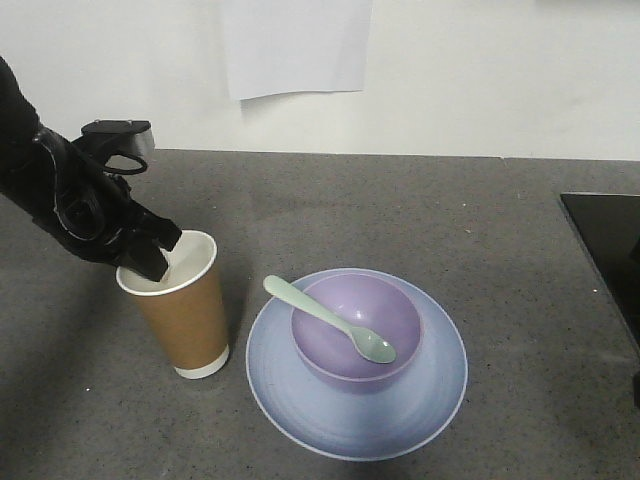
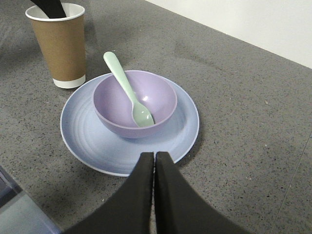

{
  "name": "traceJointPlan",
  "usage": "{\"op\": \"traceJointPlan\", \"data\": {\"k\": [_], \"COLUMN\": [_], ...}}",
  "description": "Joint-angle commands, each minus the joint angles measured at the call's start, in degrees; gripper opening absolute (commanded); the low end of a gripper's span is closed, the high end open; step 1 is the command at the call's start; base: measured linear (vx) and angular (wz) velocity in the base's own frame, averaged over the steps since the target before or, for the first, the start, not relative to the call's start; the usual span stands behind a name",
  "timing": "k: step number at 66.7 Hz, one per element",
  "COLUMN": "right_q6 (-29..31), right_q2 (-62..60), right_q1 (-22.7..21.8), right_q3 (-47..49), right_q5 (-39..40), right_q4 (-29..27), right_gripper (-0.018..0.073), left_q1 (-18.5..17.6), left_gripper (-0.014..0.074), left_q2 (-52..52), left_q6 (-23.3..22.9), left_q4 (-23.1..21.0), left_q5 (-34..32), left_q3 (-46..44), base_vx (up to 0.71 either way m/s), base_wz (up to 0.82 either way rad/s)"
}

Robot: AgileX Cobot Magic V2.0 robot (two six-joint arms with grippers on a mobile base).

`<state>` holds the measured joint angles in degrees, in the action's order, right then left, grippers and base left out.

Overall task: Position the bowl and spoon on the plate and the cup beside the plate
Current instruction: 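Slide the cup with the left gripper toward the plate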

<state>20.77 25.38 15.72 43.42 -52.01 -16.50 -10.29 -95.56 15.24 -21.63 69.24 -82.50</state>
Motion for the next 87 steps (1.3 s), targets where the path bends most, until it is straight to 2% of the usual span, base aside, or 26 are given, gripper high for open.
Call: {"op": "traceJointPlan", "data": {"k": [1, 8, 44, 70, 87], "right_q6": [-0.25, -0.25, -0.25, -0.25, -0.25], "right_q2": [0.7, 0.7, 0.7, 0.7, 0.7], "right_q1": [-0.31, -0.31, -0.31, -0.31, -0.31], "right_q3": [1.34, 1.34, 1.34, 1.34, 1.34], "right_q5": [3.29, 3.29, 3.24, 3.24, 3.37], "right_q4": [-0.87, -0.87, -0.87, -0.87, -0.71], "right_gripper": [-0.0006, -0.0006, -0.0006, -0.0006, -0.0006], "left_q1": [-0.38, -0.38, -0.38, -0.38, -0.38], "left_gripper": [0.0008, 0.0033, 0.0198, 0.0397, 0.0402], "left_q2": [2.14, 2.14, 2.14, 2.3, 4.3], "left_q6": [1.06, 1.61, 1.55, 1.1, 1.1], "left_q4": [-4.15, -5.53, -5.6, -5.6, -5.38], "left_q5": [-1.03, -1.0, -0.35, 0.41, -2.15], "left_q3": [-1.34, -1.34, -1.34, -1.49, -1.68], "base_vx": [0.0, 0.0, 0.0, 0.0, 0.0], "base_wz": [0.0, 0.0, 0.0, 0.0, 0.0]}}
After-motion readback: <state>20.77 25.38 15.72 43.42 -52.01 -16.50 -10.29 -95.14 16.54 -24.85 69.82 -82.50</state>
